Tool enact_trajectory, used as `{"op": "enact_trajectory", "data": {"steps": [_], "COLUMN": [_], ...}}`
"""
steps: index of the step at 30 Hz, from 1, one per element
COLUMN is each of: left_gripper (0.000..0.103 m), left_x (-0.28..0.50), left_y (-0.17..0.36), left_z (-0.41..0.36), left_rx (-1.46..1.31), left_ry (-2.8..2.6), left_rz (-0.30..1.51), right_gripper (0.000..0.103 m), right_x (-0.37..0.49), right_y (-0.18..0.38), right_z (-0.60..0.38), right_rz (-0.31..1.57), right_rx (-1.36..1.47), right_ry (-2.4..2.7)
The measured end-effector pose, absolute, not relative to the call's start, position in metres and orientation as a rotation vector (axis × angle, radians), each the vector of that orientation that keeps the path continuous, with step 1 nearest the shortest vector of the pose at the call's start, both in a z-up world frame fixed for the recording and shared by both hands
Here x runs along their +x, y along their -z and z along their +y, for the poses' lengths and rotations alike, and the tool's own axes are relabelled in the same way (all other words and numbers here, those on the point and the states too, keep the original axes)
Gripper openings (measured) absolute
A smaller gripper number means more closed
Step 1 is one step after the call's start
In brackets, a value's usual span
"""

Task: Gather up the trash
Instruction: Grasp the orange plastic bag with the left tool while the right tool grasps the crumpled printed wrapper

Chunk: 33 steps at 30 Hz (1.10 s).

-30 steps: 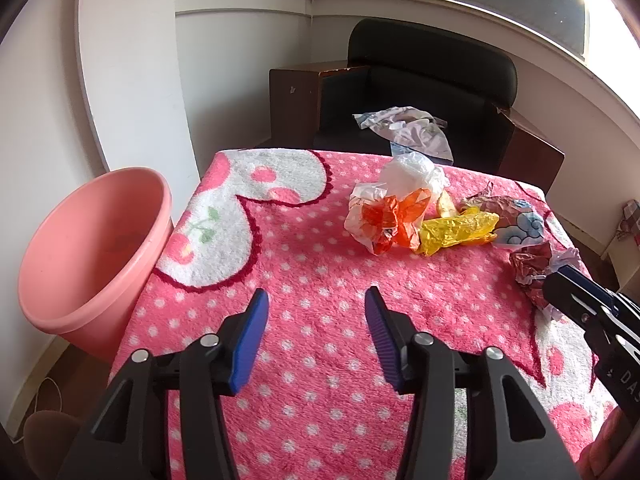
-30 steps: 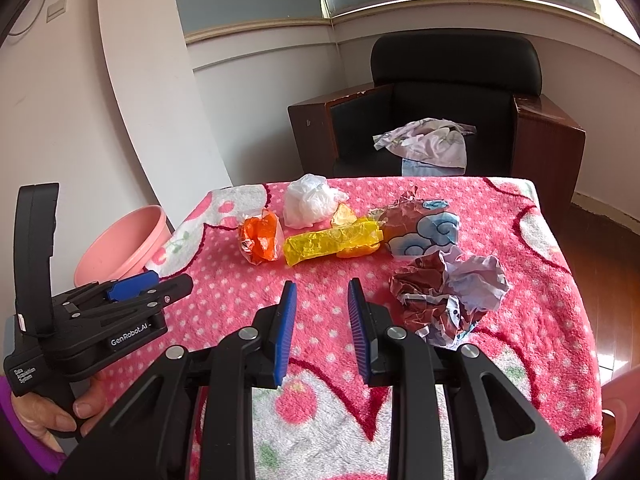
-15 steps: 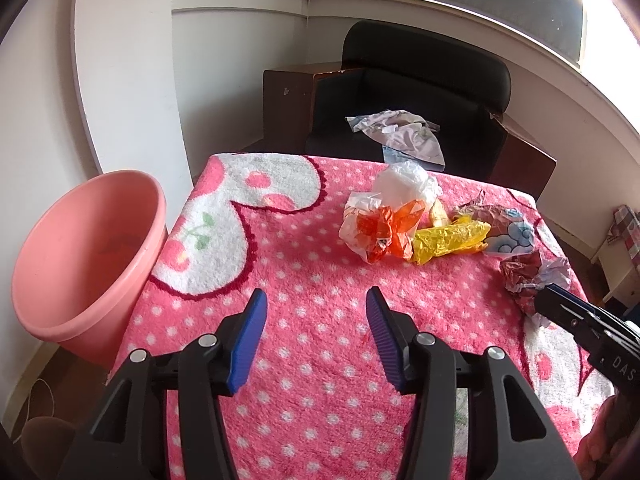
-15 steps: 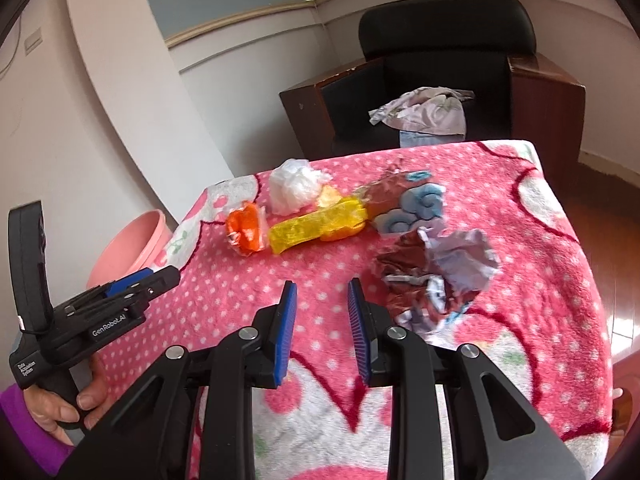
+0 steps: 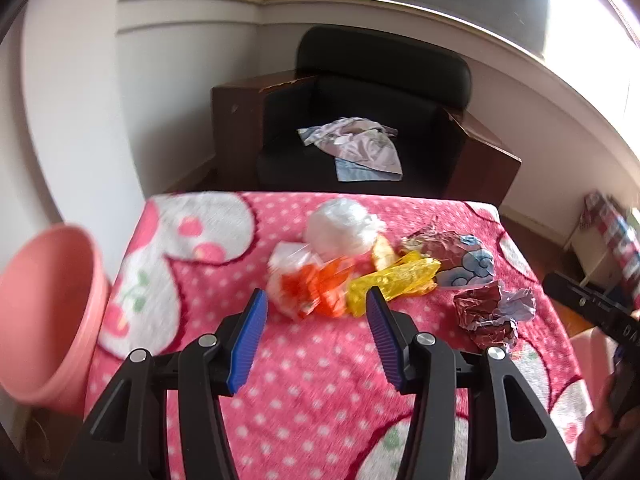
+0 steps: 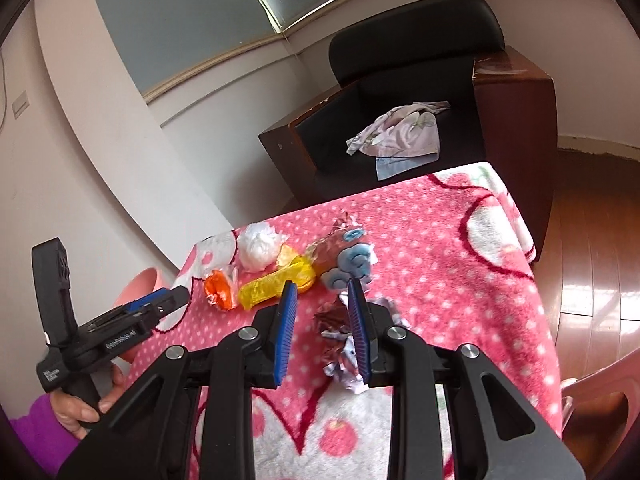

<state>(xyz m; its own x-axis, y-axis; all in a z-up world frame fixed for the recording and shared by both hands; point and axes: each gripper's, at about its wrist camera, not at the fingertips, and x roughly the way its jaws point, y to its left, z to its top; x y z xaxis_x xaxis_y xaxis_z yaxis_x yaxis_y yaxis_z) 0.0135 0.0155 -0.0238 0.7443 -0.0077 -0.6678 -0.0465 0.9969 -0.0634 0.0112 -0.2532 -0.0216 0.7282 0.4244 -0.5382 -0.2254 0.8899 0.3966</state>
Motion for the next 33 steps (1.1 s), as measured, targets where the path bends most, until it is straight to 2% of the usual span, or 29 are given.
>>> {"op": "enact_trajectory", "data": {"steps": [5,9,11,21,33], "left_gripper": [0.048,0.017,0.011,0.01,0.01], "left_x": [0.039,0.05,0.047,0.01,-0.017], "left_y": [0.039,0.055,0.055,0.027,0.023], "left_z": [0.003,0.014,0.017,0.017,0.024], "left_rx": [-0.003,-0.033,-0.049,-0.103,-0.142], "left_ry": [-0.072,-0.087,-0.077,0.051,0.076], "left_rz": [0.781,0.835,0.817,0.701,0.696], "right_gripper": [0.027,0.029,0.034,0.035,0.035], "right_x": [0.025,0.036,0.041,0.075,0.11], "right_y": [0.023,0.027,0.03,0.038,0.063], "right_z": [-0.261,-0.265,-0.268,-0.268,-0.246], "right_rz": [0.685,0.705,0.716,0.75,0.841], "right_rx": [0.34,0.358,0.37,0.397,0.341], "right_ry": [-0.385,-0.389,-0.389,-0.407,-0.419]}}
